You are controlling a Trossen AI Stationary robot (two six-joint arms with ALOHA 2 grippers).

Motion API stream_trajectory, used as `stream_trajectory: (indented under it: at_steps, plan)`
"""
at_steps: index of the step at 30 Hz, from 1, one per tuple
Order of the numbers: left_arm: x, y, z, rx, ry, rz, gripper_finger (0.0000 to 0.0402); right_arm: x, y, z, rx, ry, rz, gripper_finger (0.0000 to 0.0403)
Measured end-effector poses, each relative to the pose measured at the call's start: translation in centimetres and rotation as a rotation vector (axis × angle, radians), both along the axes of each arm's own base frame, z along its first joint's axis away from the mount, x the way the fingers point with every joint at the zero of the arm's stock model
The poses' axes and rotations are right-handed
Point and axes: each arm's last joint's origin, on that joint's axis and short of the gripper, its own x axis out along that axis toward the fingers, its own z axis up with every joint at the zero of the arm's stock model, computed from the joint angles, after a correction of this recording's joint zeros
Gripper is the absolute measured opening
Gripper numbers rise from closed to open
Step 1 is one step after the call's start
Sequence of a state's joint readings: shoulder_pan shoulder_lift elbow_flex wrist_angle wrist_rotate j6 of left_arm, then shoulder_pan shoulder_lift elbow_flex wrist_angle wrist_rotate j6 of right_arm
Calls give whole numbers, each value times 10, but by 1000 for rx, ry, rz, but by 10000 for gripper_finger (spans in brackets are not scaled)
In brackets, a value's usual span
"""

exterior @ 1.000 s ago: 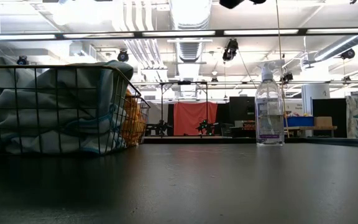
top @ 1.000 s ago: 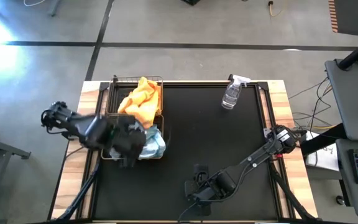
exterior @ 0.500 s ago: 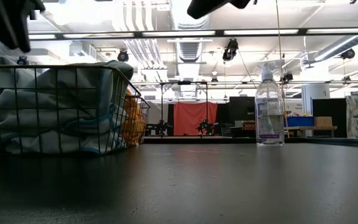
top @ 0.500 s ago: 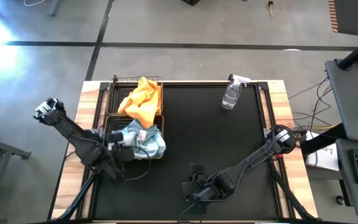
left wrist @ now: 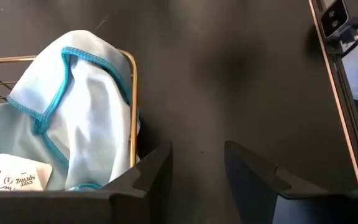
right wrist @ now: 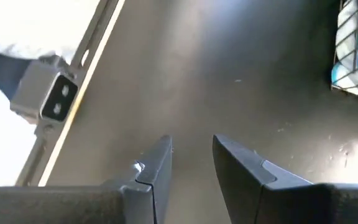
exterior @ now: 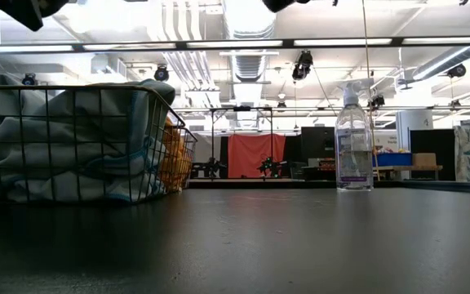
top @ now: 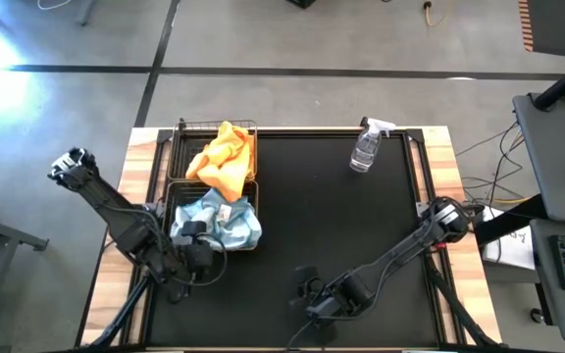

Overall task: Sort microfiber towel by color & place in baskets
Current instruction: Return to Home Position

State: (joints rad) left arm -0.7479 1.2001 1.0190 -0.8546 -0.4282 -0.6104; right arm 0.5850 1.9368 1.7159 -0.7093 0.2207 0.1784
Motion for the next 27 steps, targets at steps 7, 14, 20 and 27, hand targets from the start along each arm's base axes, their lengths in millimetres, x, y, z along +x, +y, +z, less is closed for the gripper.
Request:
stream_trajectory:
  at_steps: [7, 14, 20, 27]
  plan:
    - [-1, 0, 1, 0, -4, -4, 129, -17, -11, 16, 41, -2, 29, 111]
    - [-1, 0, 1, 21, -4, -30, 129, -49, -32, 31, 126, -93, -13, 112]
    - [-1, 0, 1, 52, -8, -70, 129, -83, -55, 27, 213, -205, -23, 111]
    - [-2, 0, 2, 99, -9, -139, 129, -124, -82, 19, 340, -361, -35, 112]
